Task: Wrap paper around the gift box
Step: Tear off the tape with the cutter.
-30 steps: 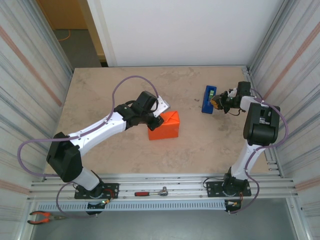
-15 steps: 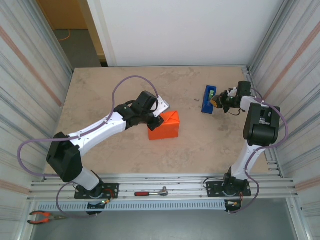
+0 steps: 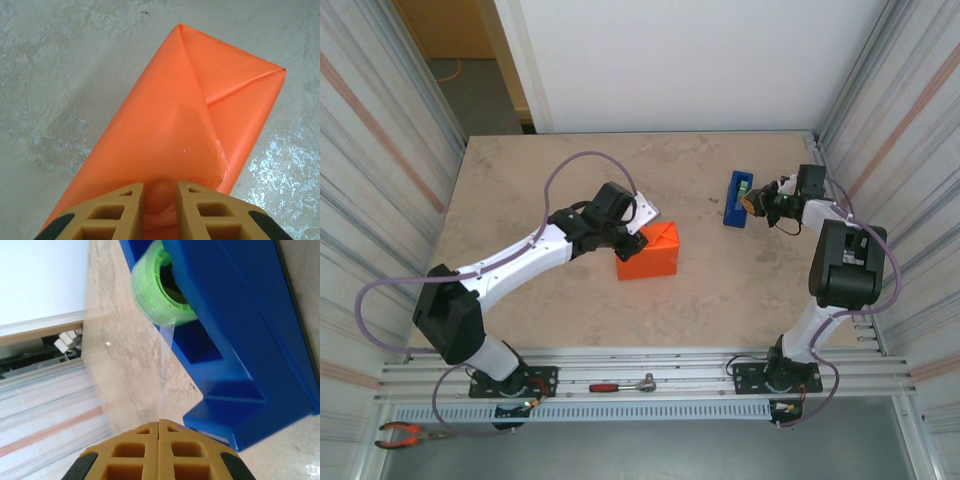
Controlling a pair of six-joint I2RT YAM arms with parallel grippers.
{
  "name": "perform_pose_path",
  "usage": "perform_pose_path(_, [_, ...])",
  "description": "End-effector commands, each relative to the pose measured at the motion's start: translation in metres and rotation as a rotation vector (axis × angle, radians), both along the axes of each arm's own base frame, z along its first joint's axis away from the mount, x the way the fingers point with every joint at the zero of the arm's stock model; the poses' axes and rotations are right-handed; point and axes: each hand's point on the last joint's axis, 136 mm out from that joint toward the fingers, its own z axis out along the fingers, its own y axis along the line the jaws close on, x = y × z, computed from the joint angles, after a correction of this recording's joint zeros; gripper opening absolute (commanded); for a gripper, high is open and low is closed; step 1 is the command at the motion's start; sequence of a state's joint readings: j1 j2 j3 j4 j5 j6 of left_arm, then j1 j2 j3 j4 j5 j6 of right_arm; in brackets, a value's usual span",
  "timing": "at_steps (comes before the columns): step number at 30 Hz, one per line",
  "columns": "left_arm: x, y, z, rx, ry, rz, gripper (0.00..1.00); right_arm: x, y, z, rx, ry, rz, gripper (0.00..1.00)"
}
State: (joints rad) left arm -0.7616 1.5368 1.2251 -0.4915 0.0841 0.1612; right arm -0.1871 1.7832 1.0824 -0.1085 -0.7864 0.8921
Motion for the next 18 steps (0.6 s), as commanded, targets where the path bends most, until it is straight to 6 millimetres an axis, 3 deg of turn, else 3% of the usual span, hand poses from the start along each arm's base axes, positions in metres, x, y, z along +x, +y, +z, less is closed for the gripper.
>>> perform_pose_path(1, [-0.030, 0.007, -0.045, 0.091, 0.139, -0.056, 0.24, -0.013, 0.011, 0.011, 0.064, 0.009, 0.006, 0.00])
perform_pose_path(18, [-0.032, 0.006, -0.046, 0.091, 0.141, -0.060, 0.24, -0.047, 0.017, -0.012, 0.054, 0.072, -0.019, 0.00])
